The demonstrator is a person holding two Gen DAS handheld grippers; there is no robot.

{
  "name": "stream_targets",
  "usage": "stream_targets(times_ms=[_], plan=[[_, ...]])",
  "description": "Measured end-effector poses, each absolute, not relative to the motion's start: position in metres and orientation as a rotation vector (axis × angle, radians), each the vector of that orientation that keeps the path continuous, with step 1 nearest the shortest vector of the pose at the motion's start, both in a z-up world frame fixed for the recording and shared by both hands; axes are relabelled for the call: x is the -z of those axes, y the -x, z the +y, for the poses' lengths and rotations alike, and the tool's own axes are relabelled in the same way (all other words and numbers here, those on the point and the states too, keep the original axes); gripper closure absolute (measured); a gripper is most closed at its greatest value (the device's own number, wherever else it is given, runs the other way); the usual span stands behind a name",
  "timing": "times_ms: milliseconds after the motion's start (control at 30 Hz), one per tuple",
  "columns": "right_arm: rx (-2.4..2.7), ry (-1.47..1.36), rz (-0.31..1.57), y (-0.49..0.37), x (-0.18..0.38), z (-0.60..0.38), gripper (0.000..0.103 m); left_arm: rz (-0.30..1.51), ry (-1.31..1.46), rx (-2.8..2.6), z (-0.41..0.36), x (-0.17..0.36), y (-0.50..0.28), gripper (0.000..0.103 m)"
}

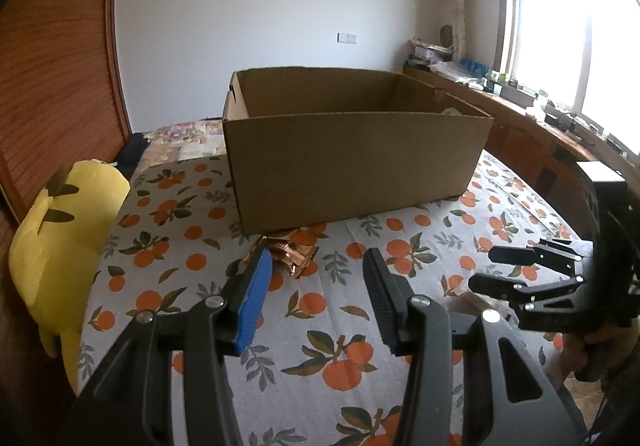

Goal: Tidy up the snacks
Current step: 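Move both tools back toward the small white packet on the table, then grasp the brown wrapper with left tool while right tool grasps the white packet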

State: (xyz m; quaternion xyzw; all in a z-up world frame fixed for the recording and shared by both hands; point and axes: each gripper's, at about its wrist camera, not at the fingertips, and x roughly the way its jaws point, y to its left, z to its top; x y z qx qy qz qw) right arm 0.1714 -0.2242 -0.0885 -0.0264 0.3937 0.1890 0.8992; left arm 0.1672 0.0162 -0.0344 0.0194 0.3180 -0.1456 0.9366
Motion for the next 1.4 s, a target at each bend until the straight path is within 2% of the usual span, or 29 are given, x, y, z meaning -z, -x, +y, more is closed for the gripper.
stream_targets(times_ms=[500,1400], plan=[[-0.383,0.149,0.825,-0.171,0.093,-0.210,0.052,0.780,0.080,0.208,0.013,0.057,-0.223,0.055],[-0.444,0.164,0.846,-0.169,0.096,-0.202,0.052,0.860,0.107,0.121,0.019,0.097,-0.268,0.055]])
